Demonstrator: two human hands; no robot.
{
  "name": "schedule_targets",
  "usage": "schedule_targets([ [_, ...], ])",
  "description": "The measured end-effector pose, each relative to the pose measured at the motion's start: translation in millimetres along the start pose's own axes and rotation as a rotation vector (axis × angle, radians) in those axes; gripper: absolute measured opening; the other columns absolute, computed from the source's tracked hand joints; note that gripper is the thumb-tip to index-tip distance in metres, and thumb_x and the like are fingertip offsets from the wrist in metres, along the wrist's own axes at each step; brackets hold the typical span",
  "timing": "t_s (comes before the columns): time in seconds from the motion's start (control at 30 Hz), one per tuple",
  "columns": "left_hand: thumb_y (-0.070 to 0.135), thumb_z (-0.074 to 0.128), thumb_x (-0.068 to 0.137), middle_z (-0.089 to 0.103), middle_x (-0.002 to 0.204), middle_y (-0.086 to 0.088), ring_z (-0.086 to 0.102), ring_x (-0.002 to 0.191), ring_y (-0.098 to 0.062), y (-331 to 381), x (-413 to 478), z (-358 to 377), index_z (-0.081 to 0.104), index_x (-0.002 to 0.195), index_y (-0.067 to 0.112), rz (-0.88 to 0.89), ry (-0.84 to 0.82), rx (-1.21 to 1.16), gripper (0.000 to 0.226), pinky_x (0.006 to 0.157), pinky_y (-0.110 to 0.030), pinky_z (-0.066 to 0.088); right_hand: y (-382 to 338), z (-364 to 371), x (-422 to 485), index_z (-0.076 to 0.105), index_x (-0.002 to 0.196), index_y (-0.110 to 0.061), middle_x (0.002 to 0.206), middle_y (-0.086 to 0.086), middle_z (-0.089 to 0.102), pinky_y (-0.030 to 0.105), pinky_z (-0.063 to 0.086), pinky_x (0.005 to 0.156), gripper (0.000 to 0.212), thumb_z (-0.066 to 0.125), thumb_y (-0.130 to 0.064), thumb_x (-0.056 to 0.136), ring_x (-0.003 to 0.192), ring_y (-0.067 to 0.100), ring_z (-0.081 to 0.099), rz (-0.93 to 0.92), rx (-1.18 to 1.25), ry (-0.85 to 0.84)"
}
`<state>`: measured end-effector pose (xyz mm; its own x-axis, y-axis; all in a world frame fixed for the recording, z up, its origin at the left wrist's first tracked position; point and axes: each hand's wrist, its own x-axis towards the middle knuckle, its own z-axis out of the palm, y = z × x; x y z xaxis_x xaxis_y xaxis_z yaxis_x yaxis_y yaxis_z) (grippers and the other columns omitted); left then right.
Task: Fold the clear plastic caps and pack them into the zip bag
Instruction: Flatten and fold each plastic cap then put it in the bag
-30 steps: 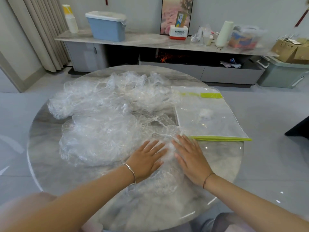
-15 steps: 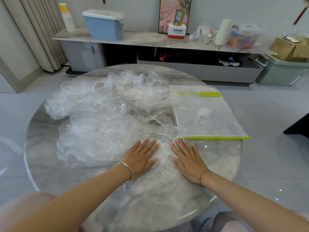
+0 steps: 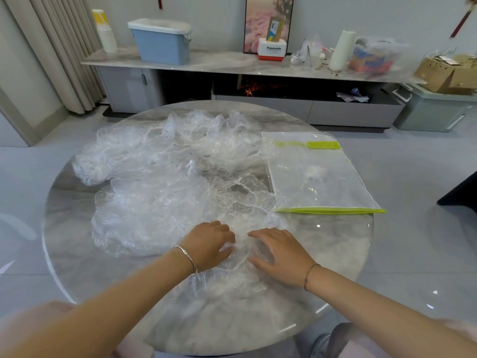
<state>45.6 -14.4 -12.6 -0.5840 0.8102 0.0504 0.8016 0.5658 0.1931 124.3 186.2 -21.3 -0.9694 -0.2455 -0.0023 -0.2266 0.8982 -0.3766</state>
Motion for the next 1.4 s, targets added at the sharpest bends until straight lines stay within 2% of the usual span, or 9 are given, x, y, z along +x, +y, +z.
schedule_targets([
  [0.13,0.044,0.043,0.087,0.065,0.081,0.010,0.061,0.071,-0.013,11,3,3,0.068,0.088,0.023,0.123,0.296,-0.071,0.032,0.057,-0.028,0.051,-8,-6,1,0.044,0.134,-0.026,0.123,-0.006,0.058,0.022,0.027,0.097,0.051,0.055,-0.047,0.089,0.114,0.013,0.050,0.049,-0.013,0.082],
  [0.2,0.053,0.052,0.085,0.064,0.095,0.011,0.060,0.085,-0.010,20,4,0,0.063,0.101,0.024,0.163,0.318,-0.187,0.035,0.072,-0.027,0.050,-11,-11,0,0.054,0.126,-0.023,0.116,-0.003,0.063,0.023,0.032,0.092,0.037,0.057,-0.030,0.090,0.109,0.016,0.054,0.081,0.016,0.147],
  [0.37,0.075,0.058,0.065,0.033,0.147,0.009,0.027,0.133,-0.007,14,4,7,0.028,0.144,0.024,0.137,0.073,-0.160,0.099,0.112,-0.024,0.015,4,-9,-9,0.071,0.107,-0.021,0.114,-0.012,0.066,0.013,0.037,0.096,0.025,0.062,-0.013,0.085,0.109,0.009,0.058,0.120,0.280,0.232],
  [0.57,0.026,0.058,0.085,0.065,0.111,0.005,0.054,0.110,-0.016,12,14,15,0.067,0.104,0.022,0.080,0.108,-0.278,0.022,0.096,-0.035,0.043,19,-2,-21,0.068,0.105,-0.030,0.118,-0.021,0.055,0.022,0.032,0.105,0.041,0.067,-0.003,0.075,0.116,-0.001,0.048,0.142,0.336,0.272],
  [0.77,0.035,0.056,0.084,0.060,0.090,0.006,0.052,0.086,-0.009,20,19,12,0.064,0.093,0.020,-0.038,0.084,-0.305,0.019,0.083,-0.021,0.038,16,0,-24,0.056,0.072,-0.026,0.078,-0.011,0.058,0.021,0.035,0.081,0.023,0.053,-0.050,0.070,0.082,0.006,0.052,0.208,0.346,0.317],
  [0.9,0.032,0.060,0.087,0.058,0.067,0.015,0.055,0.068,0.000,27,20,10,0.053,0.074,0.031,-0.180,0.079,-0.519,0.015,0.068,-0.016,0.044,26,5,-22,0.059,0.066,-0.019,0.069,-0.002,0.062,0.032,0.047,0.076,0.033,0.062,-0.051,0.073,0.075,0.015,0.057,0.373,0.495,0.332],
  [1.03,0.027,0.063,0.088,0.058,0.053,0.012,0.053,0.052,0.002,35,20,8,0.056,0.079,0.028,-0.240,0.017,-0.644,0.011,0.058,-0.008,0.038,22,4,-19,0.050,0.054,-0.016,0.054,-0.009,0.051,0.022,0.042,0.063,0.047,0.068,-0.054,0.075,0.057,0.008,0.048,0.475,0.638,0.313],
  [1.2,0.032,0.063,0.086,0.054,0.069,0.013,0.052,0.064,-0.003,33,20,16,0.047,0.101,0.026,-0.310,0.069,-0.550,0.022,0.062,-0.015,0.042,32,8,-14,0.033,0.046,-0.018,0.046,-0.008,0.029,0.025,0.030,0.058,0.055,0.066,-0.042,0.083,0.051,0.010,0.029,0.518,0.586,0.336],
  [1.4,0.043,0.047,0.087,0.051,0.100,0.011,0.048,0.088,-0.006,37,16,18,0.048,0.110,0.028,0.069,0.283,-0.213,0.027,0.077,-0.018,0.039,28,7,-9,0.043,0.052,-0.022,0.056,-0.008,0.047,0.030,0.037,0.080,0.043,0.070,-0.040,0.080,0.059,0.007,0.046,0.488,0.337,0.262],
])
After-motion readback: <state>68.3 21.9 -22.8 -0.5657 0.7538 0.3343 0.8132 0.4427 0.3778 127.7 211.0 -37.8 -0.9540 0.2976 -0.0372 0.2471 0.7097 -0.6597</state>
